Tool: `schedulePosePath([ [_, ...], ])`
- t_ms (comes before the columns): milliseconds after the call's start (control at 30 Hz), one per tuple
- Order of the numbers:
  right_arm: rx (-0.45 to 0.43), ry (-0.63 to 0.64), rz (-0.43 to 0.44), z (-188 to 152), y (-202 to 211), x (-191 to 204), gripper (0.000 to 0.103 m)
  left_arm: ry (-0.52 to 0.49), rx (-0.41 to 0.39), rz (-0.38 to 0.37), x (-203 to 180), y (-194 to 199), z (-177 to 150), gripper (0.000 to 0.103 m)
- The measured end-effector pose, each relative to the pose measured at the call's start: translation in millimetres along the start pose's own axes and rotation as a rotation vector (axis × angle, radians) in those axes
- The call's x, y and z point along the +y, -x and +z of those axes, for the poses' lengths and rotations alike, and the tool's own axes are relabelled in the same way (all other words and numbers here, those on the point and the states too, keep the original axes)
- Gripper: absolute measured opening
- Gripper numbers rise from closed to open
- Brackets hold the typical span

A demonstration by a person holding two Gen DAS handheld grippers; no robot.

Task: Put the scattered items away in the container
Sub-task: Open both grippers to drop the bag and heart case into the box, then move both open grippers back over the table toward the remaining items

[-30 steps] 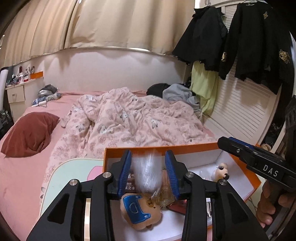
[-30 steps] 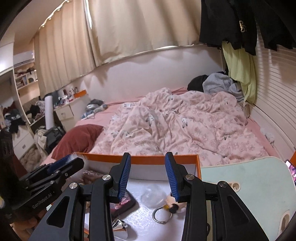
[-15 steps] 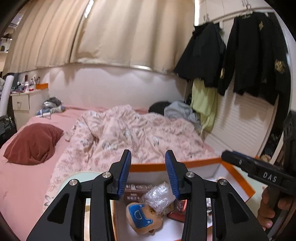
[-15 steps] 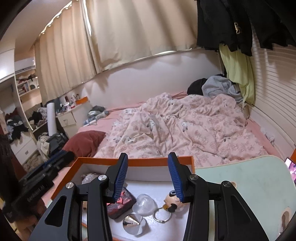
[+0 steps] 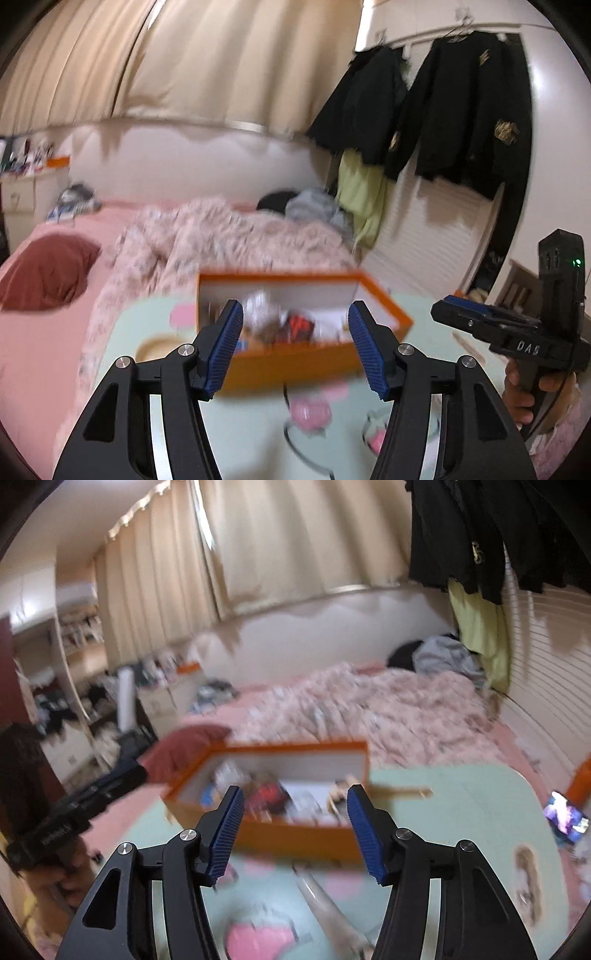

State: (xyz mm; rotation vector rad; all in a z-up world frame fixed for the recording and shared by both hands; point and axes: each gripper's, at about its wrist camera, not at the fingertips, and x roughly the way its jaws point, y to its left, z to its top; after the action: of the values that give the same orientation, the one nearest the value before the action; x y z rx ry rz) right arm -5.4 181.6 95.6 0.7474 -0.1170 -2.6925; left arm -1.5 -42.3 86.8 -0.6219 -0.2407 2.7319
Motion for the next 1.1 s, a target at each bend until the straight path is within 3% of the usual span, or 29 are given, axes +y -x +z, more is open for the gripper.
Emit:
schedulePosePath([
  [67, 0.041, 0.019, -0.020, -15.5, 3.3, 6.6, 0.062, 0.029, 0.090, 0.014, -5.4, 0.0, -15.3, 0.070],
  [133, 0.082, 0.029, -0.040, -31.5, 3.0, 11.4, 0.070, 0.041, 0.158, 0.027, -10.7, -4.3, -30.7, 0.070],
  [267, 0.149, 0.013, -0.050, -54.8, -3.6, 15.1, 0.070, -0.020, 0.201, 0.105, -25.5, -6.9, -58.9, 0.070],
  [367, 0.162, -0.012, -0.067, -63.7, -7.5, 15.0, 0.070, -0.030, 0.255, 0.117, -29.6, -12.8, -71.0, 0.071],
  [467, 0.176, -0.016, -0.086, -69.3, -11.5, 16.3, 0.072, -0.014, 0.273, 0.142, -28.3, -17.3, -77.6, 0.071],
  [533, 0.199, -0.023, -0.099, -73.9, -15.2, 18.2, 0.079, -0.005, 0.296, 0.169, -27.2, -22.7, -83.7, 0.071],
  [667, 0.248, -0.031, -0.112, -86.8, -23.0, 20.7, 0.084, -0.041, 0.300, 0.218, -36.2, -27.9, -90.5, 0.080],
  [733, 0.230, -0.005, -0.145, -91.3, -22.2, 25.2, 0.096, -0.075, 0.316, 0.248, -42.8, -30.1, -92.3, 0.081],
  [800, 0.236, 0.005, -0.171, -93.1, -22.5, 28.1, 0.097, -0.085, 0.309, 0.283, -45.2, -29.2, -94.9, 0.083],
  [1100, 0.242, 0.015, -0.174, -95.2, -24.3, 31.8, 0.099, -0.059, 0.306, 0.291, -42.1, -28.3, -94.7, 0.084],
])
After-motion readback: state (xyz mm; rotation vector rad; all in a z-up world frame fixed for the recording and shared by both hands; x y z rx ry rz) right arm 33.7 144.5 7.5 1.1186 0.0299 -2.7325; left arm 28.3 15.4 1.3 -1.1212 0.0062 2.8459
